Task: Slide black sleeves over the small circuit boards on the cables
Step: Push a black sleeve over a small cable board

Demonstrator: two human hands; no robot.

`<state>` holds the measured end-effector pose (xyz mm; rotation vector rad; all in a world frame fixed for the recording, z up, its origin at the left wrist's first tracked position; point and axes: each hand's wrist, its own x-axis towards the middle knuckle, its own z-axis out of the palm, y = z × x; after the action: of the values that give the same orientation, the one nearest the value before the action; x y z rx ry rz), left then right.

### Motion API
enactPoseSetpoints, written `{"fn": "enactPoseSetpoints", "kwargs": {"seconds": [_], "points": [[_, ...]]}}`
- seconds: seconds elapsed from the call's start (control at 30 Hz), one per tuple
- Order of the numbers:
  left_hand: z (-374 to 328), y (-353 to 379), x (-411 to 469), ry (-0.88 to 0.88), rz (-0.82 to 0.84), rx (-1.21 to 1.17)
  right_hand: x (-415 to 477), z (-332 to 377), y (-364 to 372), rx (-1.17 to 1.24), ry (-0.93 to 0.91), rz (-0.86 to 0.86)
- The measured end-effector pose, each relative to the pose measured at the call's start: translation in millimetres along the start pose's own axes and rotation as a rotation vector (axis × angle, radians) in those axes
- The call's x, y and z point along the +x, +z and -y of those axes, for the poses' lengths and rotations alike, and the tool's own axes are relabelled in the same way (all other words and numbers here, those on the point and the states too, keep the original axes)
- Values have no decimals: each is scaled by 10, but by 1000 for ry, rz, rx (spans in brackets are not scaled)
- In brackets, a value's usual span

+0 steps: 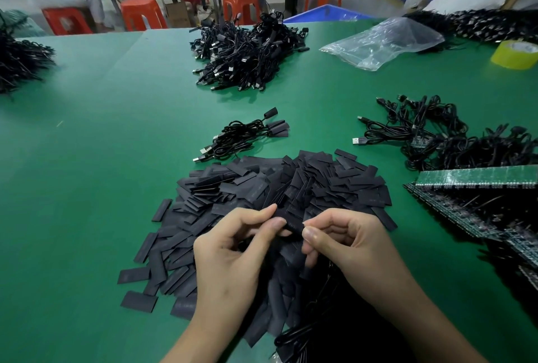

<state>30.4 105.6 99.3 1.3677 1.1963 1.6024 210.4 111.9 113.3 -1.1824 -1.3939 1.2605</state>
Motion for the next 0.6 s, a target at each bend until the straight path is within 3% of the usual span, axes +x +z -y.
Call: {"fn": "enactPoseSetpoints", "kwargs": {"seconds": [0.2,0.6], "points": [[15,-11,39,-156,-30,-176,4,23,-36,-52,-4,38],[55,18,15,-152,-39,-169,-17,-5,26,-135,-72,17]]}}
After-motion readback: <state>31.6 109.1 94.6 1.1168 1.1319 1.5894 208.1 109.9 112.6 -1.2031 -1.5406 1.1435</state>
